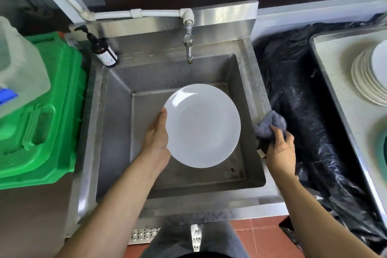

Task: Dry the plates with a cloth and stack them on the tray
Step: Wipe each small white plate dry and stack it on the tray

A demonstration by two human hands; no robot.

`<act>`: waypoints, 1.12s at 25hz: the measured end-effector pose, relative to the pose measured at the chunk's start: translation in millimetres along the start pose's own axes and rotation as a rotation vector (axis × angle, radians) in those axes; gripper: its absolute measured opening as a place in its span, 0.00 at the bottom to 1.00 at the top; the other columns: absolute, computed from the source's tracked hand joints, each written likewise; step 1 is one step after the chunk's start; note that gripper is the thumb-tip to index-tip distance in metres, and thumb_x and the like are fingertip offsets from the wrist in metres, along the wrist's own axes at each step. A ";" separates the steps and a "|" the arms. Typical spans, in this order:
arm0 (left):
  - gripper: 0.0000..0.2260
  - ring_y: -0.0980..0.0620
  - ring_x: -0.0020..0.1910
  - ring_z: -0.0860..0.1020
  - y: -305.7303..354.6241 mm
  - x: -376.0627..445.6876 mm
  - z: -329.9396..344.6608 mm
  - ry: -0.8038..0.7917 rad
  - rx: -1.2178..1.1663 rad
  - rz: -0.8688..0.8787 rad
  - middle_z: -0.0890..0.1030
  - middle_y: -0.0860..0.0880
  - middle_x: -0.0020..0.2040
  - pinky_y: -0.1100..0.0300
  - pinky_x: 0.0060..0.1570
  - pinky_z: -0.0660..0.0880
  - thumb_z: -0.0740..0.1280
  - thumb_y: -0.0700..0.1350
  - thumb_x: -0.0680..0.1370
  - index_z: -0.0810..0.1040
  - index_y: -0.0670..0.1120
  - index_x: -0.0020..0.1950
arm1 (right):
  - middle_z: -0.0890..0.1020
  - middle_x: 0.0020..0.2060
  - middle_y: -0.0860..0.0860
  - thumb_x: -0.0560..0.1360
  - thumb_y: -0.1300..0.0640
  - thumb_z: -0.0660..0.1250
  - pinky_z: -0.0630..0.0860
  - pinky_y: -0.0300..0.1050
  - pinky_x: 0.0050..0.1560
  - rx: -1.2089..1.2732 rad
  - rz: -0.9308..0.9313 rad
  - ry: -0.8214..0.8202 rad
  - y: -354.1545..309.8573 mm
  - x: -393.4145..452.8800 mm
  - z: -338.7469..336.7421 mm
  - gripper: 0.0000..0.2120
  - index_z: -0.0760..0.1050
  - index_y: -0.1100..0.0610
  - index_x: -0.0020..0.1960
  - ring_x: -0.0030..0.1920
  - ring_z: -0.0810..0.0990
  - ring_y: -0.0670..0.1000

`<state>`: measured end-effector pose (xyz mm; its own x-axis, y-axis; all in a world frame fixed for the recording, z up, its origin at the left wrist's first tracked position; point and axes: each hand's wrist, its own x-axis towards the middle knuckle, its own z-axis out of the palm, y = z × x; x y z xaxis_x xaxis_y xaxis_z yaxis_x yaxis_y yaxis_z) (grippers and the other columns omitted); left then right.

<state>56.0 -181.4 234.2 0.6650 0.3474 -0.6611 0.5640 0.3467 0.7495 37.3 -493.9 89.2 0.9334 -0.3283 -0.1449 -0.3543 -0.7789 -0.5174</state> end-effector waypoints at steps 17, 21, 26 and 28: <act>0.09 0.59 0.46 0.82 69.0 -36.6 6.4 -0.050 -0.027 0.226 0.84 0.58 0.50 0.64 0.41 0.78 0.65 0.58 0.81 0.81 0.56 0.50 | 0.66 0.79 0.56 0.78 0.50 0.69 0.63 0.57 0.77 0.202 -0.744 0.281 -226.8 -29.1 -65.2 0.29 0.69 0.56 0.77 0.79 0.64 0.56; 0.09 0.52 0.49 0.83 78.0 -38.3 4.1 -0.047 -0.034 0.278 0.86 0.51 0.51 0.59 0.47 0.79 0.63 0.49 0.84 0.83 0.51 0.53 | 0.67 0.79 0.52 0.79 0.51 0.70 0.62 0.55 0.78 0.286 -0.849 0.211 -253.6 -42.5 -48.5 0.27 0.70 0.55 0.77 0.80 0.61 0.51; 0.11 0.48 0.54 0.82 87.0 -42.7 -9.9 -0.070 -0.120 0.271 0.86 0.48 0.51 0.53 0.60 0.77 0.59 0.45 0.85 0.82 0.48 0.53 | 0.74 0.73 0.55 0.78 0.57 0.71 0.68 0.58 0.74 0.288 -1.041 0.158 -258.2 -63.5 -47.1 0.22 0.76 0.62 0.70 0.75 0.70 0.55; 0.09 0.56 0.49 0.82 84.6 -48.1 -10.9 -0.086 -0.083 0.299 0.86 0.57 0.44 0.59 0.53 0.78 0.62 0.49 0.84 0.81 0.50 0.51 | 0.75 0.72 0.57 0.78 0.57 0.69 0.65 0.58 0.75 0.289 -0.880 0.256 -265.1 -51.7 -57.7 0.22 0.76 0.63 0.69 0.74 0.71 0.58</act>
<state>66.4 -159.3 329.0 0.8361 0.3713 -0.4039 0.2977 0.3114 0.9025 79.7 -301.3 282.5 0.8051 0.1780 0.5658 0.5274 -0.6511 -0.5457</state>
